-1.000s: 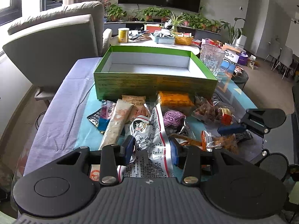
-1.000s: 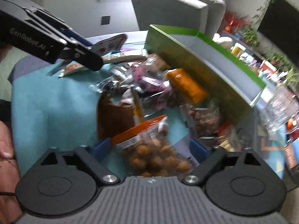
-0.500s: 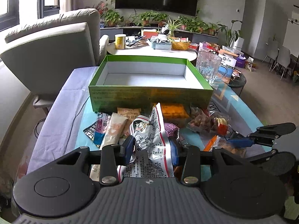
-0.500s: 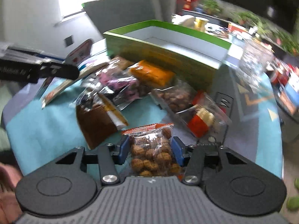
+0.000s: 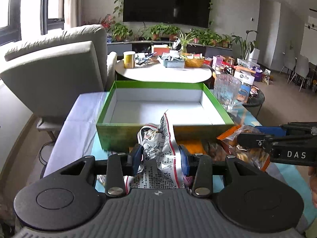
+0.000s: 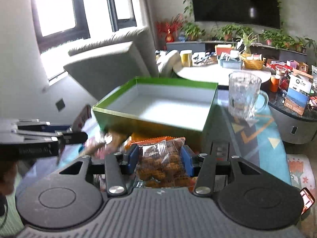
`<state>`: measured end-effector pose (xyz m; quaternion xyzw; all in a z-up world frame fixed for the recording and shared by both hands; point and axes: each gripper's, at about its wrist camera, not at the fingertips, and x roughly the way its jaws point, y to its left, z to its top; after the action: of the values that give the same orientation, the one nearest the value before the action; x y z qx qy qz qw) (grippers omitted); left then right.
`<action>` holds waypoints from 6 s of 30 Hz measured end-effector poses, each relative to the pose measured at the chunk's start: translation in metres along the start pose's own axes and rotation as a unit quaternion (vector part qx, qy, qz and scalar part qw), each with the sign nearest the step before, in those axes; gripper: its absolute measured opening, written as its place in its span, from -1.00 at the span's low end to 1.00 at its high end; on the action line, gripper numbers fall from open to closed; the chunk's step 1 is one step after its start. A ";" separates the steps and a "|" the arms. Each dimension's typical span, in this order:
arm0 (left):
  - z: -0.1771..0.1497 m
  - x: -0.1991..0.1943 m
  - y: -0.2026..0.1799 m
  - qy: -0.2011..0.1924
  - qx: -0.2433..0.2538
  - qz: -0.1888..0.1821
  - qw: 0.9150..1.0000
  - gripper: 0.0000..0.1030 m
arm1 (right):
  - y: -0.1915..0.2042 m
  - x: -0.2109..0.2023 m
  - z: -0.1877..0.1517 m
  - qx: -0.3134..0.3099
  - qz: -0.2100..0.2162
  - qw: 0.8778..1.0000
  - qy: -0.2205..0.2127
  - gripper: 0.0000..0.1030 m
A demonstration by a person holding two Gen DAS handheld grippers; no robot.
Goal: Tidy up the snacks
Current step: 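Carry both snacks over the green box and open both tools to drop them, then grasp the cream stick pack with the left tool while the right tool grasps the black bar, then lift both snacks over the green box and release them inside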
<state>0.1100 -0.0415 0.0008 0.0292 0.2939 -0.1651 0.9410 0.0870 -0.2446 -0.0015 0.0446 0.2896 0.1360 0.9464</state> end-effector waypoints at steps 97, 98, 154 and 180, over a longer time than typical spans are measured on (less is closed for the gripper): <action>-0.019 0.038 0.069 0.068 0.000 0.042 0.997 0.00 | -0.007 0.052 0.012 0.056 -0.045 0.997 0.000 0.19; -0.024 0.034 0.068 0.070 0.003 0.043 0.997 0.00 | -0.004 0.046 0.007 0.047 -0.047 0.998 -0.001 0.19; -0.075 0.012 0.057 0.061 0.002 0.030 0.998 -0.59 | -0.018 -0.009 -0.089 0.057 -0.151 0.986 0.046 -0.36; -0.058 -0.002 0.056 0.035 -0.008 0.033 0.999 -0.59 | -0.009 -0.010 -0.094 0.054 -0.100 0.992 0.058 0.19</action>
<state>0.0954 0.0208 -0.0489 0.0375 0.3271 -0.1301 0.9353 0.0280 -0.2558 -0.0757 0.0588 0.3536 0.0269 0.9332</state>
